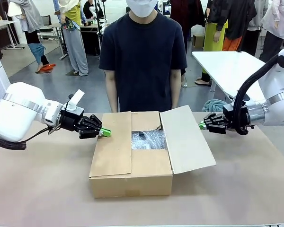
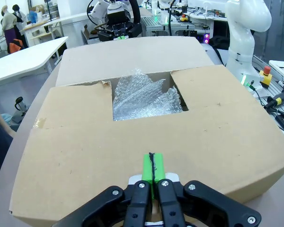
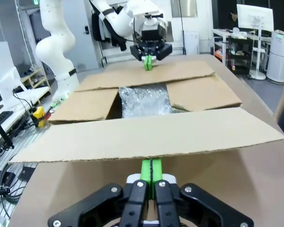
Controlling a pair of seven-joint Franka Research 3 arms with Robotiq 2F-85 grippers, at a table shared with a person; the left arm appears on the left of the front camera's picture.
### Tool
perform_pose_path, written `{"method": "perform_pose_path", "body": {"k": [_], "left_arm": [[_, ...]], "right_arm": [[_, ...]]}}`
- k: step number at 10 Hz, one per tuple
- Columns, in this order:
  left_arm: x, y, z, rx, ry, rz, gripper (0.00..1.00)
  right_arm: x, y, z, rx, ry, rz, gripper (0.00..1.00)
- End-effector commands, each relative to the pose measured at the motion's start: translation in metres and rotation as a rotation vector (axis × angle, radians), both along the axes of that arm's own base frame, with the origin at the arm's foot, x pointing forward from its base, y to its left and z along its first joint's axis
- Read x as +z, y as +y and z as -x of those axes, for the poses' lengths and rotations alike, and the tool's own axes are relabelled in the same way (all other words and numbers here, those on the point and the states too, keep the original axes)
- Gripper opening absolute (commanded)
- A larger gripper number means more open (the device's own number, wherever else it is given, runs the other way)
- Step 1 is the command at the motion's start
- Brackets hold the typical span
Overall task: Wrap the clocks to prevent damage.
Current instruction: Push the left (or right) flap of the Package Box to close it.
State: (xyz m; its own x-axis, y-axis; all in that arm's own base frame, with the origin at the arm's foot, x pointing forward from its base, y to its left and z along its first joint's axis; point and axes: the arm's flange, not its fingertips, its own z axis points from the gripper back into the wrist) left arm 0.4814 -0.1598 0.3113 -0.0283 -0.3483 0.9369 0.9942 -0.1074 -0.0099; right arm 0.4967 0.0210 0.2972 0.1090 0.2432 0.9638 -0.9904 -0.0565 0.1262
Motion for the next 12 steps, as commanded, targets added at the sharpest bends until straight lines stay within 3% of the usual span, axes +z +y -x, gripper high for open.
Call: {"method": "perform_pose_path", "body": {"k": [1, 4, 5, 12], "left_arm": [[-0.002, 0.0, 0.001, 0.003, 0.004, -0.002, 0.0], [-0.002, 0.0, 0.001, 0.003, 0.004, -0.002, 0.0], [-0.002, 0.0, 0.001, 0.003, 0.004, -0.002, 0.0], [-0.002, 0.0, 0.001, 0.003, 0.004, -0.002, 0.0]], "right_arm": [[-0.005, 0.004, -0.007, 0.011, 0.01, -0.065, 0.01], [0.001, 0.022, -0.001, 0.048, -0.03, -0.171, 0.01], [0.0, 0.031, -0.001, 0.003, -0.062, -0.206, 0.01], [-0.025, 0.118, -0.002, 0.084, -0.049, -0.202, 0.01]]}}
